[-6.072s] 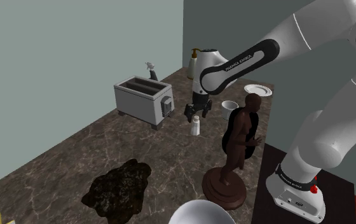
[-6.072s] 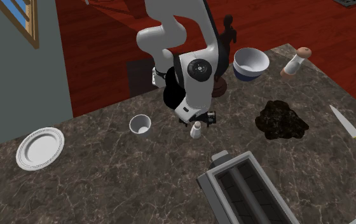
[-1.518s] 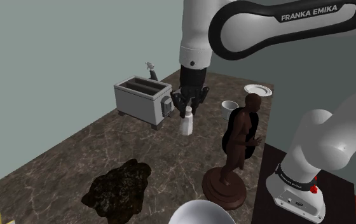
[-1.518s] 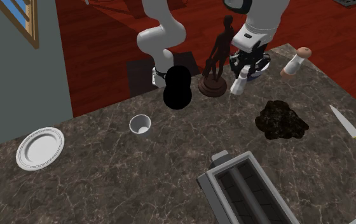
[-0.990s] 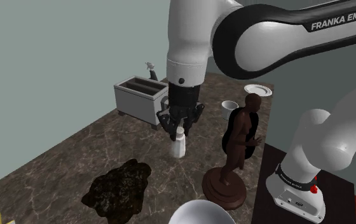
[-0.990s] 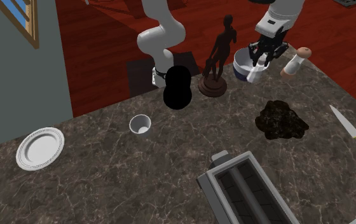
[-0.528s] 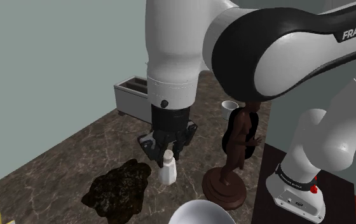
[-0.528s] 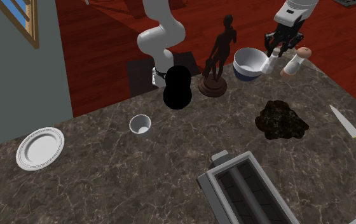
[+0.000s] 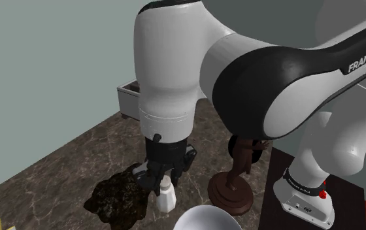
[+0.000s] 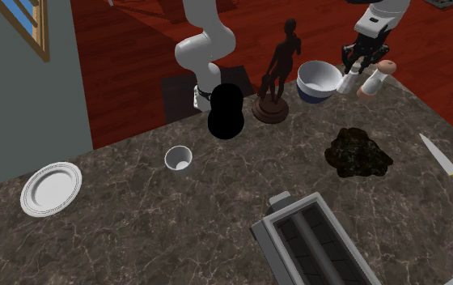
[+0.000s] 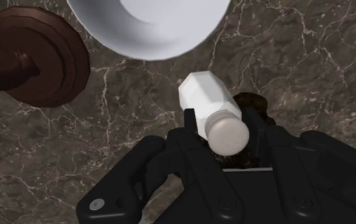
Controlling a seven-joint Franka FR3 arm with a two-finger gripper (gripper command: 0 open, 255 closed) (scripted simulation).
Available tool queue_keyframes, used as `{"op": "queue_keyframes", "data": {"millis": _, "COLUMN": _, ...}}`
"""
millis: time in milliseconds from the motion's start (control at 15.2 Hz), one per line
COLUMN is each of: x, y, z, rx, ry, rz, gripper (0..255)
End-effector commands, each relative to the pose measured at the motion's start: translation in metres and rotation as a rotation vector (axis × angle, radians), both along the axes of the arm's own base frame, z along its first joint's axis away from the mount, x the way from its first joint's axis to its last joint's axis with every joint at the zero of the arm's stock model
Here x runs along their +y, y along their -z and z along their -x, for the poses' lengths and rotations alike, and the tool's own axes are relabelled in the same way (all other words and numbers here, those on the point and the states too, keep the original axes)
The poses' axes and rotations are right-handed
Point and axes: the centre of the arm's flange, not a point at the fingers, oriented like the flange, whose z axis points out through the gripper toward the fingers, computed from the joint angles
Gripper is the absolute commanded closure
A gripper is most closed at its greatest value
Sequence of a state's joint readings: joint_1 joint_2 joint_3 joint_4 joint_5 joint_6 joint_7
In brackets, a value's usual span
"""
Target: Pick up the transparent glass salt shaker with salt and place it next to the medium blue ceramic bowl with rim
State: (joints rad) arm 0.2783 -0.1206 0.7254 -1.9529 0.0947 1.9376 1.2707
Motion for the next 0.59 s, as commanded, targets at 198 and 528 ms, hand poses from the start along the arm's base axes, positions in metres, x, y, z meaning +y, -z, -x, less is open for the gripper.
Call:
{"op": "queue_keyframes", "data": {"millis": 198, "x": 0.000, "y": 0.026, "z": 0.001, "rx": 0.000, "ry": 0.000, "rz": 0.000, "gripper": 255}}
{"op": "queue_keyframes", "data": {"millis": 528, "x": 0.000, "y": 0.053, "z": 0.001, "rx": 0.000, "ry": 0.000, "rz": 0.000, "gripper": 255}}
